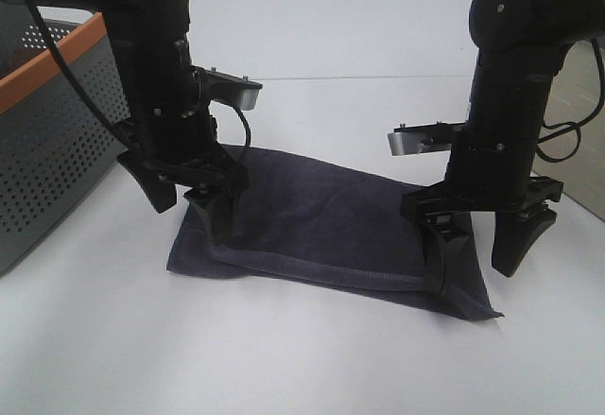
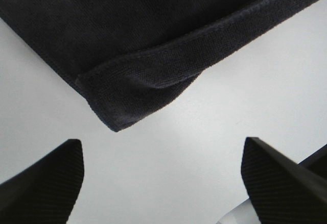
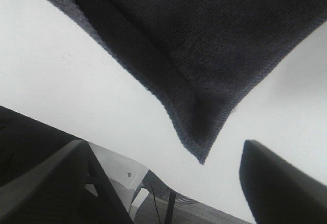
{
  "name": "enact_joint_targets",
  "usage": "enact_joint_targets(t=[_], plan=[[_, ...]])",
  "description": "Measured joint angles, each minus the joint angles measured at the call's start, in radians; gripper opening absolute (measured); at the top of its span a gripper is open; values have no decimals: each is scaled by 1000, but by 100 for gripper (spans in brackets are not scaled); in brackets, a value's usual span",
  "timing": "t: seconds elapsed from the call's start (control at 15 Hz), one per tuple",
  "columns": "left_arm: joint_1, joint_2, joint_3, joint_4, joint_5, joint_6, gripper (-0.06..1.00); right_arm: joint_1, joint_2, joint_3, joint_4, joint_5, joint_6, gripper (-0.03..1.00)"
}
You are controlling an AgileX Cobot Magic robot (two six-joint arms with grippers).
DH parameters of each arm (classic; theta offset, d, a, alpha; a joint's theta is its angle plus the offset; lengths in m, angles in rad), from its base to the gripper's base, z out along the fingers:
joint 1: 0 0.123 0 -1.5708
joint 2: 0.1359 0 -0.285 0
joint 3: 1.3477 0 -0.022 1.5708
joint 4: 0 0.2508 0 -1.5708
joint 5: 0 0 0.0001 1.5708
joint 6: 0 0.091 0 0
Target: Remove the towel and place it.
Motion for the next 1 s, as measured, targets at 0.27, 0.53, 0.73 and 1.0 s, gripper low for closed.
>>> enact_joint_targets(t=[0.27,0.53,0.73,1.0], plan=[[0,-115,-57,0,0,-19,79,0,-144,-29,-2,2,11,73],[3,-198,-191,27,2,-124,80,0,-294,-220,-69,2,139,73],[141,-232,-250,35,3,-198,80,-26,-370,-325,-196,4,252,73],[341,-323,-246,76,3,-204,80,-253,-391,-325,-180,5,265,73]])
